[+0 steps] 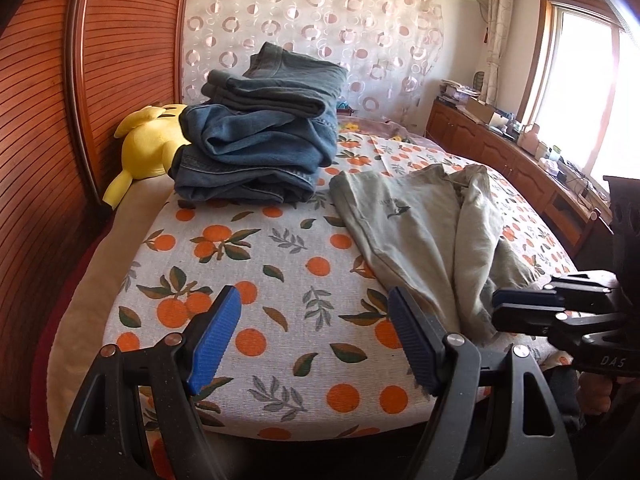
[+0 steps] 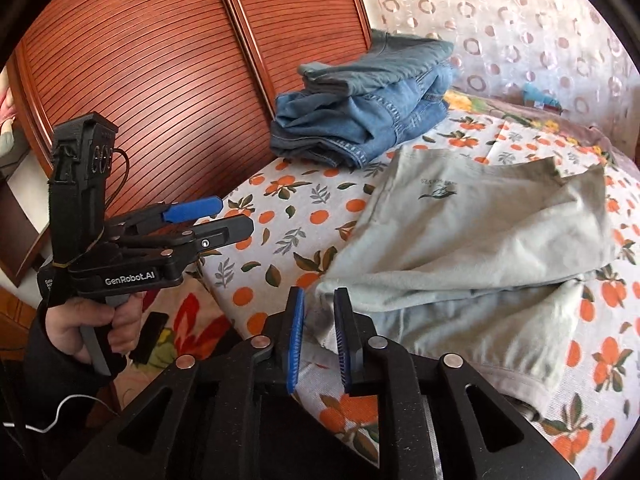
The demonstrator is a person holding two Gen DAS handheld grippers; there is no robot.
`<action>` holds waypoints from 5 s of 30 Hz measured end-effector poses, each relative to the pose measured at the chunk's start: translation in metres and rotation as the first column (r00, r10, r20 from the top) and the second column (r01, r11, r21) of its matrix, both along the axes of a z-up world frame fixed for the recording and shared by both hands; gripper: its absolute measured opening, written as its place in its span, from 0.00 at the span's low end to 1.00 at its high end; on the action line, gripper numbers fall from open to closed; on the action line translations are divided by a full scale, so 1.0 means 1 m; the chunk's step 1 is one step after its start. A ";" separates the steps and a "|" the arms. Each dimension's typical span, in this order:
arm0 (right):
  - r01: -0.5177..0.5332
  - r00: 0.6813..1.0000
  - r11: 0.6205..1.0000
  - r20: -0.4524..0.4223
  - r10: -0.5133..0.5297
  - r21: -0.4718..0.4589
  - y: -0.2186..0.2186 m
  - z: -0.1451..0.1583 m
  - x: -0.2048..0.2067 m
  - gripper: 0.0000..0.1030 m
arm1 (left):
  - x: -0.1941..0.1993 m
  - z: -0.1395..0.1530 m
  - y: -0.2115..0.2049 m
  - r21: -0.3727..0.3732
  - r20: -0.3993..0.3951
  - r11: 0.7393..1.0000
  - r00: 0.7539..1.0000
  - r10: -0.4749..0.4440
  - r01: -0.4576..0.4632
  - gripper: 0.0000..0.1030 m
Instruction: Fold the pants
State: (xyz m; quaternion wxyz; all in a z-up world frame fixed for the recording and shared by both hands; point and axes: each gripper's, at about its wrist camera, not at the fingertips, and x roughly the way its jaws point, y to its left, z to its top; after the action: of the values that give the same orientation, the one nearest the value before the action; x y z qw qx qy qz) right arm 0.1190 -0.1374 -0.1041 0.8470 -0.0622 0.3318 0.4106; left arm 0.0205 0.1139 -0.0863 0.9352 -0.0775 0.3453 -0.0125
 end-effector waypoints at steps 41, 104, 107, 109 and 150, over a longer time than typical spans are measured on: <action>0.310 0.951 0.943 0.061 -0.305 -0.122 -0.081 -0.002 0.092 0.20 | 0.002 -0.011 -0.076 -0.043 -0.016 0.953 0.954 -0.300 0.299 0.28; 0.355 0.935 0.929 0.040 -0.352 -0.105 -0.078 0.008 0.137 0.51 | 0.013 -0.037 -0.081 -0.116 -0.047 0.934 0.938 -0.344 0.337 0.16; 0.338 0.941 0.936 0.003 -0.339 -0.095 -0.078 0.002 0.143 0.51 | 0.013 -0.038 -0.081 -0.116 -0.045 0.934 0.937 -0.346 0.339 0.16; 0.326 0.945 0.940 -0.010 -0.328 -0.098 -0.075 0.000 0.144 0.51 | 0.013 -0.038 -0.081 -0.115 -0.044 0.934 0.937 -0.346 0.339 0.16; 0.171 0.975 0.985 0.152 -0.165 -0.027 0.024 0.076 0.141 0.36 | -0.010 -0.034 -0.043 -0.191 -0.050 0.946 0.960 -0.274 0.261 0.19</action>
State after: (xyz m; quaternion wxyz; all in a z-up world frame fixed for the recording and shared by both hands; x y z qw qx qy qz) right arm 0.2597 -0.1129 -0.0280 0.8996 -0.0813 0.2799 0.3251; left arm 0.0106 0.0711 -0.1204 0.9001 -0.1158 0.3850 -0.1680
